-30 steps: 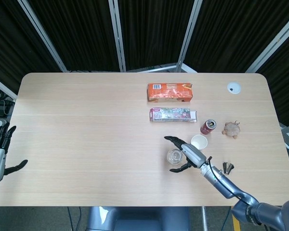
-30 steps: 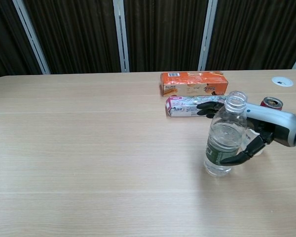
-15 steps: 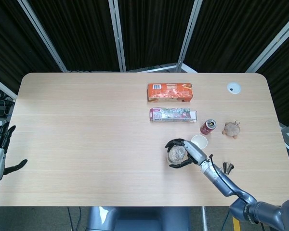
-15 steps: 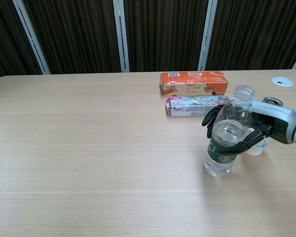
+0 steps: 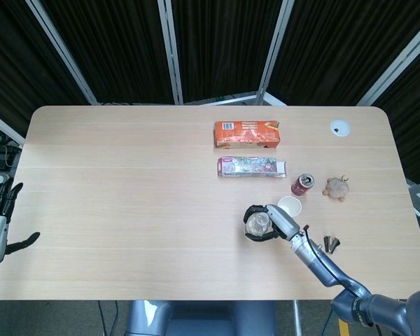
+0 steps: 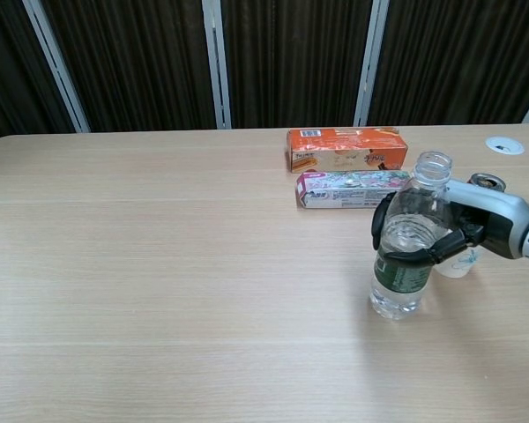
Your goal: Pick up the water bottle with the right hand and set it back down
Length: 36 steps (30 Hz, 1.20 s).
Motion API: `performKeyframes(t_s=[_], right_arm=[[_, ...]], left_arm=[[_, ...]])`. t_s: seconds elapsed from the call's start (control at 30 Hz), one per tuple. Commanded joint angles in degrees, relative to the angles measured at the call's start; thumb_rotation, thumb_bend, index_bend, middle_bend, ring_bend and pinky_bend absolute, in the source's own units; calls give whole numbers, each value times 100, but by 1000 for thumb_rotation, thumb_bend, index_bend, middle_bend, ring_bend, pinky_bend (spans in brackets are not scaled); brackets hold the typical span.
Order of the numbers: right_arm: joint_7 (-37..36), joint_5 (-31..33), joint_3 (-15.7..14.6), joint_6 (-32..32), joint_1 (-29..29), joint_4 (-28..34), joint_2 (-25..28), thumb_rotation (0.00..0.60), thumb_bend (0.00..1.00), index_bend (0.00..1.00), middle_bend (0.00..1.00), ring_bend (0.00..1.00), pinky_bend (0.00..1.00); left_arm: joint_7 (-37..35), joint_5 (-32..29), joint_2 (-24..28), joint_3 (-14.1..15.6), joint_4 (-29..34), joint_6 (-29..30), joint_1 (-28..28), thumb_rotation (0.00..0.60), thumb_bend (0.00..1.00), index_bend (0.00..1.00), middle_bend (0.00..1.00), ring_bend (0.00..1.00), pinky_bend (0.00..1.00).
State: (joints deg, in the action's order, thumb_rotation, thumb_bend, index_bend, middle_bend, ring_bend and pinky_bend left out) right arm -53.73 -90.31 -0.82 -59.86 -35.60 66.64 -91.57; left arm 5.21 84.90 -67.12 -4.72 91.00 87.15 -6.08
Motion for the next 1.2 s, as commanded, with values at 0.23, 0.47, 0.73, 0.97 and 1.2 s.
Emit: performKeyframes(t_s=[0.23,0.47,0.73,0.97,1.2], right_arm=[[-100,-39,29,-162,48,305,153,600,468,498,542,435,431],[-127,-281,6,-548,120,1151,775,600,484,497,542,437,432],[204,-361,-76,-1141,476,2085,2172,600,503,491,542,444,432],[871,-91,-71,-1215,736,1797,2534,600,526,491,542,444,431],[2659,98,24,-1201,882,831,2146,600,543,490,542,446,432]], left_arm=[[-5,2,2,5,5,2,2,600,0,0,0,0,0],[-49,6,32,1,31,5,1,600,0,0,0,0,0],[-189,151,135,33,151,131,44,600,0,0,0,0,0],[-280,282,227,45,280,277,91,600,0,0,0,0,0],[-280,411,335,57,501,414,136,600,0,0,0,0,0]])
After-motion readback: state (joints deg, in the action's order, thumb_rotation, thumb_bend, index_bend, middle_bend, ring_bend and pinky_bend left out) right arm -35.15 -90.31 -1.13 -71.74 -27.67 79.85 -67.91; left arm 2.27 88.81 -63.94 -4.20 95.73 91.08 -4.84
